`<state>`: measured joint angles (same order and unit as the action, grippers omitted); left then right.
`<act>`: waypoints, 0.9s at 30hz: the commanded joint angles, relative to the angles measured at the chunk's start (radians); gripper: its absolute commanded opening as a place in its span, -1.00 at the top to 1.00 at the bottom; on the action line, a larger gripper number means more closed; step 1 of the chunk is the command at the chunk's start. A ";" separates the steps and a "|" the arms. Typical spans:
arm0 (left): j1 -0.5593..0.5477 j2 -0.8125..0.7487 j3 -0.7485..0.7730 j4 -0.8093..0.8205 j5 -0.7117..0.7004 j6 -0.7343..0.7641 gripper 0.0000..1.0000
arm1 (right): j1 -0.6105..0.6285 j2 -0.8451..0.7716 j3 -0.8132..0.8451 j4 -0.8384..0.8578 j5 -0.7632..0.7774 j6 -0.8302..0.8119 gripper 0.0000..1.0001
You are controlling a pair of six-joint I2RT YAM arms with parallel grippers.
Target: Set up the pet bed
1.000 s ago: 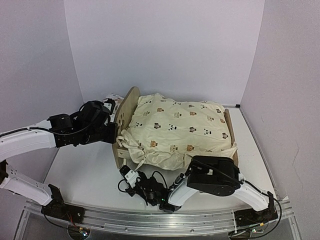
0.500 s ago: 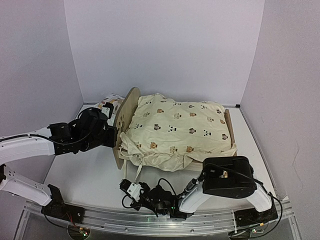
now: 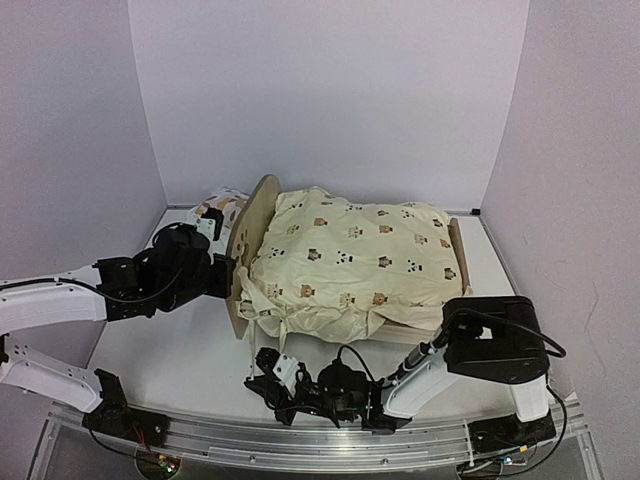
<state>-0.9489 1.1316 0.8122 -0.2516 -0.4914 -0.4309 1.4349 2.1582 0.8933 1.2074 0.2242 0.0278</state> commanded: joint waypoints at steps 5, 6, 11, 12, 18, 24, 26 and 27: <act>0.001 0.092 -0.002 0.138 -0.034 0.057 0.94 | 0.024 -0.128 -0.017 -0.062 -0.200 0.151 1.00; 0.004 0.107 0.006 0.148 -0.048 0.070 0.94 | 0.024 -0.134 -0.012 -0.089 -0.207 0.162 1.00; 0.038 0.167 0.026 0.211 -0.048 0.113 0.94 | 0.024 -0.142 -0.020 -0.146 -0.247 0.213 1.00; 0.046 0.175 0.029 0.219 -0.042 0.119 0.95 | 0.024 -0.142 -0.020 -0.158 -0.252 0.220 1.00; 0.056 0.204 0.012 0.238 -0.030 0.117 0.87 | 0.024 -0.089 0.001 -0.212 -0.259 0.246 1.00; 0.056 0.139 -0.064 0.183 0.019 0.029 0.36 | 0.024 -0.040 0.011 -0.220 -0.227 0.228 1.00; 0.056 0.099 -0.087 0.153 0.036 -0.001 0.15 | 0.024 -0.024 0.017 -0.221 -0.210 0.225 1.00; 0.056 0.077 -0.099 0.136 0.041 -0.017 0.01 | 0.023 -0.015 0.021 -0.222 -0.197 0.226 1.00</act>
<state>-0.9070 1.2784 0.7617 -0.0248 -0.4767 -0.3767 1.4191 2.1036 0.8809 0.9796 0.0981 0.2634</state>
